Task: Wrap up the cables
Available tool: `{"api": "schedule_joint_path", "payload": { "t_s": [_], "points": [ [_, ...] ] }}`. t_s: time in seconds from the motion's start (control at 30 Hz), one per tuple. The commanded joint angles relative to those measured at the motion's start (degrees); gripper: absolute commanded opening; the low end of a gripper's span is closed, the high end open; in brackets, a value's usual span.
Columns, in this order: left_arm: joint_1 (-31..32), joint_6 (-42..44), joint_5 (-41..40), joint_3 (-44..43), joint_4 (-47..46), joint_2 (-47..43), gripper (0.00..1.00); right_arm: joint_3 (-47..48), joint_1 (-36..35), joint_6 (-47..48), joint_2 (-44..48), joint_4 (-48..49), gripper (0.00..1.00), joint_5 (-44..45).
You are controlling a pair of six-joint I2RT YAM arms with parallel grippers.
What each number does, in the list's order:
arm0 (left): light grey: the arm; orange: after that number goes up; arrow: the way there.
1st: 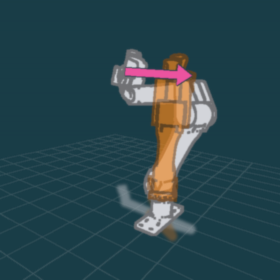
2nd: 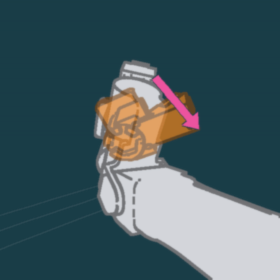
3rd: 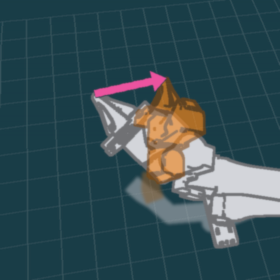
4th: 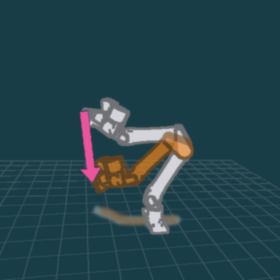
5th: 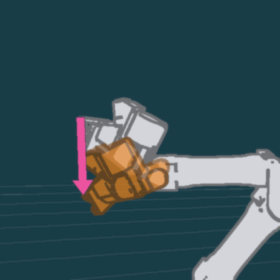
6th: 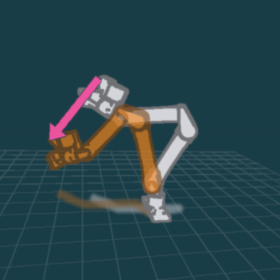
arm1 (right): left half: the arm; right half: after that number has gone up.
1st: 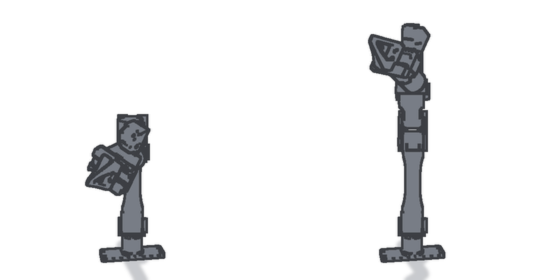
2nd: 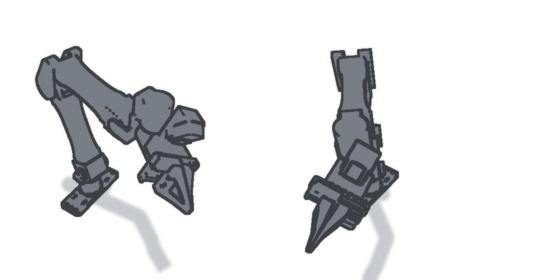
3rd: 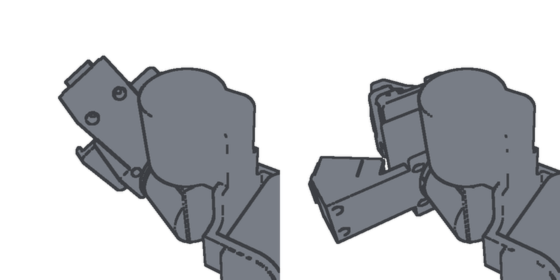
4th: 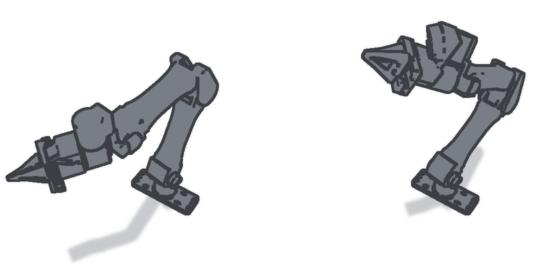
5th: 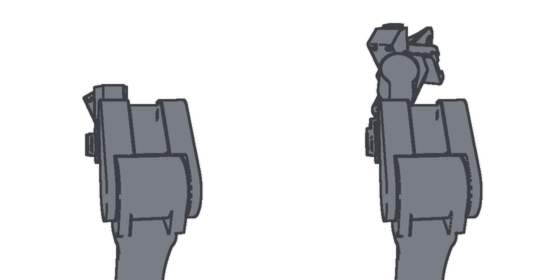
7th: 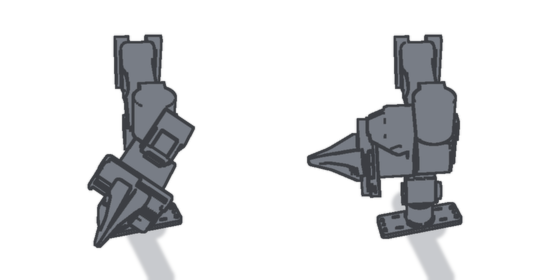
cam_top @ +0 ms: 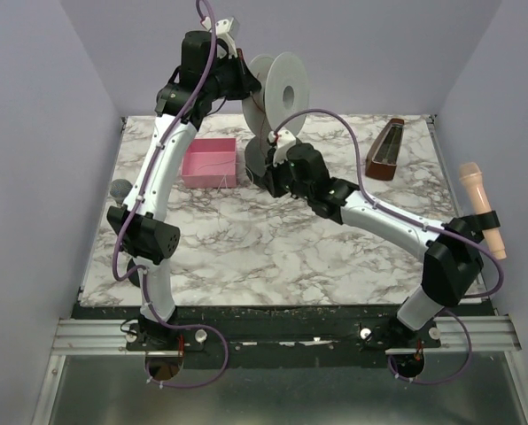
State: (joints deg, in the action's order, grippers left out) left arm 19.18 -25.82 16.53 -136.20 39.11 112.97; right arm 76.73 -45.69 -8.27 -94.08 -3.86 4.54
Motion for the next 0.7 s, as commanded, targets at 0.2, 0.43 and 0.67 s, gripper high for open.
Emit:
{"api": "schedule_joint_path", "payload": {
  "t_s": [0.2,0.43,0.67],
  "points": [
    [-0.8,1.0,4.1,-2.6,-2.4,-3.4,0.00,-15.7,6.0,-7.5,9.3,17.6,0.01,-14.5],
    [-0.9,2.4,9.5,-2.1,-2.8,-3.8,0.00,-22.2,12.7,-11.3,10.9,26.9,0.01,-27.3],
    [-1.2,2.4,19.7,-0.1,-5.0,-5.1,0.00,-21.3,17.4,-10.8,6.7,29.9,0.01,-39.2]
  ]
}}
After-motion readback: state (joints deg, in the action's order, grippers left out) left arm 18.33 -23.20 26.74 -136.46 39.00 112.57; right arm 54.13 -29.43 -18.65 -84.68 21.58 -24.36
